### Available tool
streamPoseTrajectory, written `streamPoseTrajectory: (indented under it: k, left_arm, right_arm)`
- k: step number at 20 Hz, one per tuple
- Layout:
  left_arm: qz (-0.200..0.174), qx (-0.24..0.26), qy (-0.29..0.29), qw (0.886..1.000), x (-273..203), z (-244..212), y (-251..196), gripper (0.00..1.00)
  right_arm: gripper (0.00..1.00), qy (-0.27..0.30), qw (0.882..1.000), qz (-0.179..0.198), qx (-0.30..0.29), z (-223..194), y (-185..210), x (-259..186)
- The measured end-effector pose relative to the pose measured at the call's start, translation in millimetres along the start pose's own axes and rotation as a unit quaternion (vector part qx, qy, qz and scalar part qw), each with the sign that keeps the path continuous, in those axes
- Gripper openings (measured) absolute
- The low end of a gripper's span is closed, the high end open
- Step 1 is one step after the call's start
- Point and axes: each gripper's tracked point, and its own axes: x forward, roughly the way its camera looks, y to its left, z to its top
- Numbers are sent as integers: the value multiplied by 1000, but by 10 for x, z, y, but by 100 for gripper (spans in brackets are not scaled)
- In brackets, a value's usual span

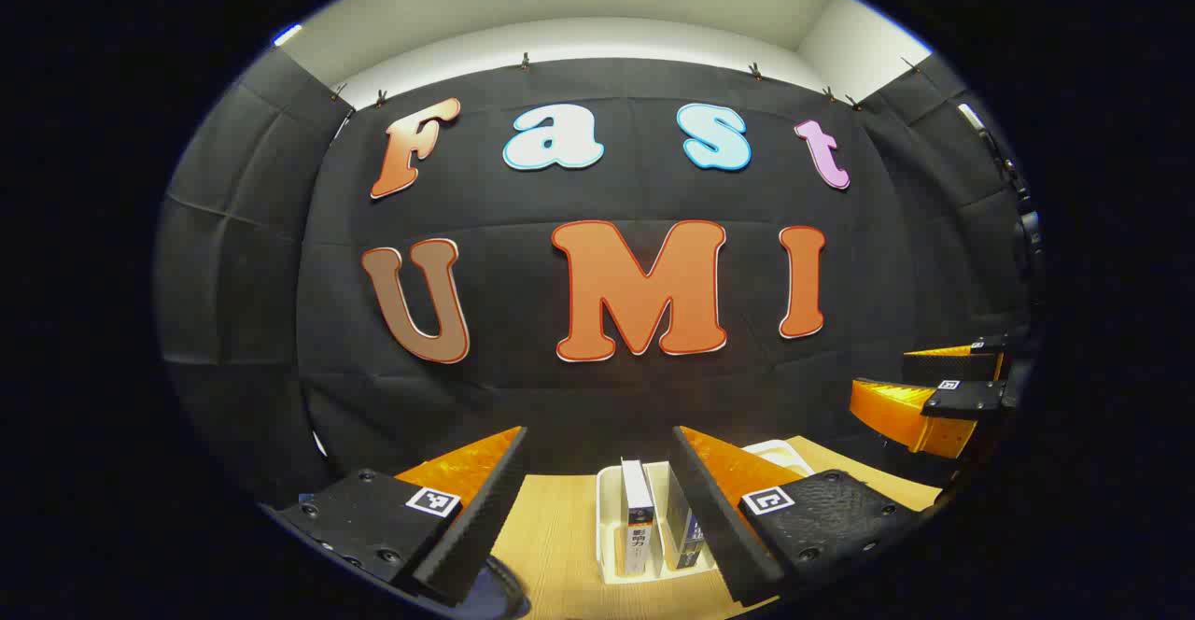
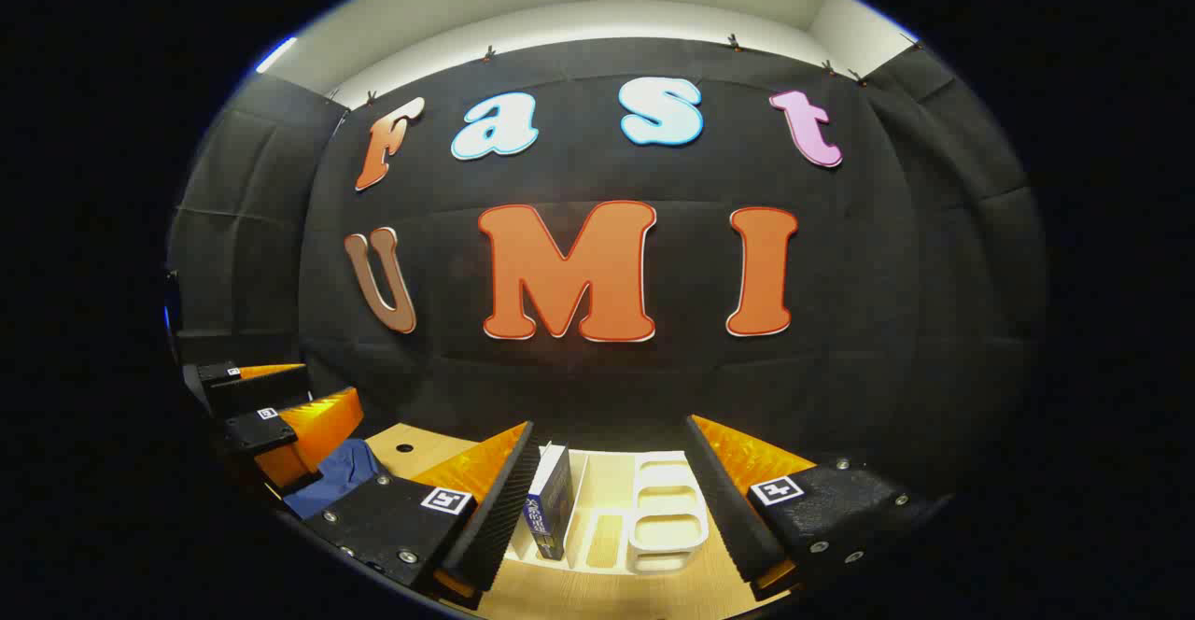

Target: Open the schoolbag, grab two books from the bookshelf and put them into the schoolbag.

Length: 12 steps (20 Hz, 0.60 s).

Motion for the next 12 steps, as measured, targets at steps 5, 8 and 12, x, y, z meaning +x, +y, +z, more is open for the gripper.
streamPoseTrajectory:
  k: [5,8,12]
  left_arm:
    - [-23,-11,7,1000,82,-115,35,96]
    - [-28,-20,8,999,122,-133,60,94]
    - [-41,-23,8,999,162,-160,2,94]
  right_arm:
    - [93,-1,1000,-15,-9,-38,143,-20]
    - [93,6,1000,-26,-5,-73,152,-23]
    - [93,9,999,-32,-6,-89,170,-24]
